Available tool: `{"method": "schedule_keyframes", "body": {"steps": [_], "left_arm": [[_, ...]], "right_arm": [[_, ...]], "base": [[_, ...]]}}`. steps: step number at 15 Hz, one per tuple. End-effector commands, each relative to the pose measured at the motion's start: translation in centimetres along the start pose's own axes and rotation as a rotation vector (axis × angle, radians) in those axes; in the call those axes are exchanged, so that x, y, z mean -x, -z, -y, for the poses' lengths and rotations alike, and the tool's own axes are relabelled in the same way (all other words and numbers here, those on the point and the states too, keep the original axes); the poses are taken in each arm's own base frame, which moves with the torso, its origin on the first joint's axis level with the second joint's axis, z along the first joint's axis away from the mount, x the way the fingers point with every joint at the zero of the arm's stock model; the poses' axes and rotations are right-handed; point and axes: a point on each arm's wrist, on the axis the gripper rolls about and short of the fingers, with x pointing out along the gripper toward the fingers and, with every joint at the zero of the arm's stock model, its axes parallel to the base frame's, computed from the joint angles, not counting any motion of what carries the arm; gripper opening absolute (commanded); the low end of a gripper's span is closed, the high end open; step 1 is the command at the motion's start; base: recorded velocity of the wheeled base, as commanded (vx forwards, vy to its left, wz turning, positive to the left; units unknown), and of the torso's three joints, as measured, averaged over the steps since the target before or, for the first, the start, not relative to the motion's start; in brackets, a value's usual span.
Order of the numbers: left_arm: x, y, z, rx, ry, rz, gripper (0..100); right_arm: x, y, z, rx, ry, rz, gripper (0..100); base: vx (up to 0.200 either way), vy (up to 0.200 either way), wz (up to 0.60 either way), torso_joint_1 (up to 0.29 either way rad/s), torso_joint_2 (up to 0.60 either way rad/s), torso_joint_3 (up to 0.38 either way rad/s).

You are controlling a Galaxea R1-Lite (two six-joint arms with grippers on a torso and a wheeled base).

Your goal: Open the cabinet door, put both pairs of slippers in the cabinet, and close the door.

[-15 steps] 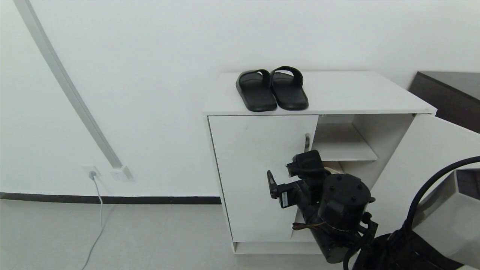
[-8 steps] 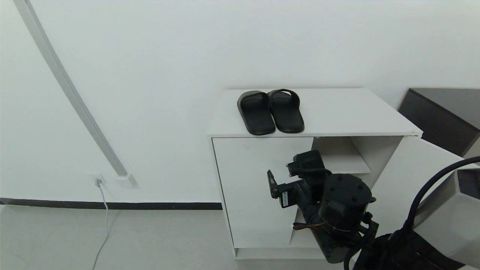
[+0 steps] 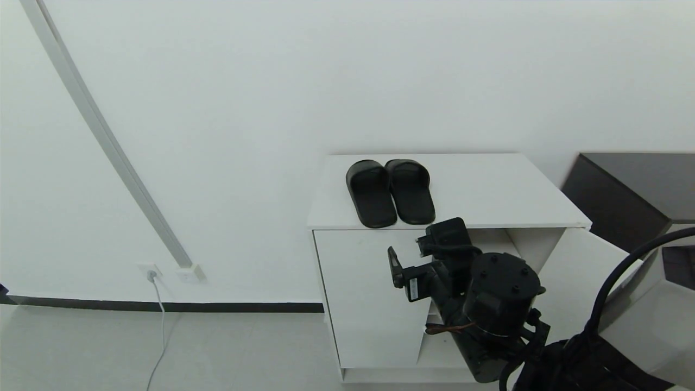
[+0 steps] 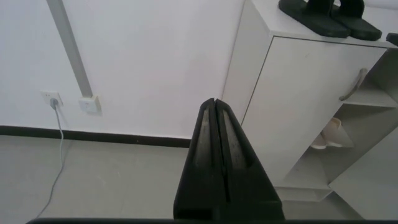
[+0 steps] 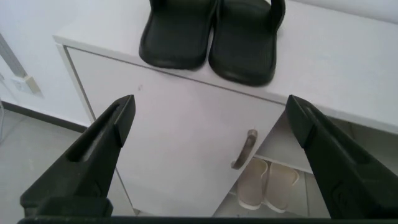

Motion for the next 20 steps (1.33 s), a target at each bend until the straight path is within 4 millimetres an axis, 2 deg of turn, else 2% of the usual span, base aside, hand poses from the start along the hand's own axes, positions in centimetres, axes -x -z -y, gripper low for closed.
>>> {"method": "schedule_keyframes", "body": {"steps": [1, 5, 8, 10, 12, 14, 17, 20], "left_arm": [[0.0, 0.0, 0.0, 0.0, -0.001, -0.001, 0], [0.0, 0.0, 0.0, -0.009, 0.001, -0.001, 0], [0.0, 0.0, 0.0, -0.011, -0.001, -0.001, 0], [0.0, 0.0, 0.0, -0.011, 0.001, -0.002, 0], [0.0, 0.0, 0.0, -0.012, 0.004, -0.001, 0], [0.0, 0.0, 0.0, -0.015, 0.004, -0.001, 0], [0.0, 0.0, 0.0, -0.015, 0.005, -0.001, 0], [0.0, 0.0, 0.0, -0.015, 0.005, -0.001, 0]], "right_arm": [[0.0, 0.1, -0.1, 0.003, -0.002, -0.003, 100], [0.2, 0.4, 0.0, 0.01, -0.005, -0.012, 100], [-0.5, 1.4, 0.0, 0.042, -0.024, -0.027, 100], [-1.8, 0.3, -0.2, 0.032, -0.046, 0.024, 100], [-3.4, -1.2, -0.5, 0.032, -0.041, 0.0, 100], [-4.8, -3.7, -1.2, -0.018, -0.045, -0.046, 100], [-5.2, -6.3, -1.1, -0.157, -0.036, -0.183, 100], [-5.2, -6.0, -1.0, -0.177, -0.02, -0.219, 100]], "base": [[0.0, 0.0, 0.0, 0.237, -0.54, -0.286], [0.0, 0.0, 0.0, 0.187, -0.41, -0.227], [0.0, 0.0, 0.0, 0.131, -0.28, -0.155], [0.0, 0.0, 0.0, 0.0, 0.0, 0.0], [0.0, 0.0, 0.0, 0.0, 0.0, 0.0], [0.0, 0.0, 0.0, 0.0, 0.0, 0.0], [0.0, 0.0, 0.0, 0.0, 0.0, 0.0], [0.0, 0.0, 0.0, 0.0, 0.0, 0.0]]}}
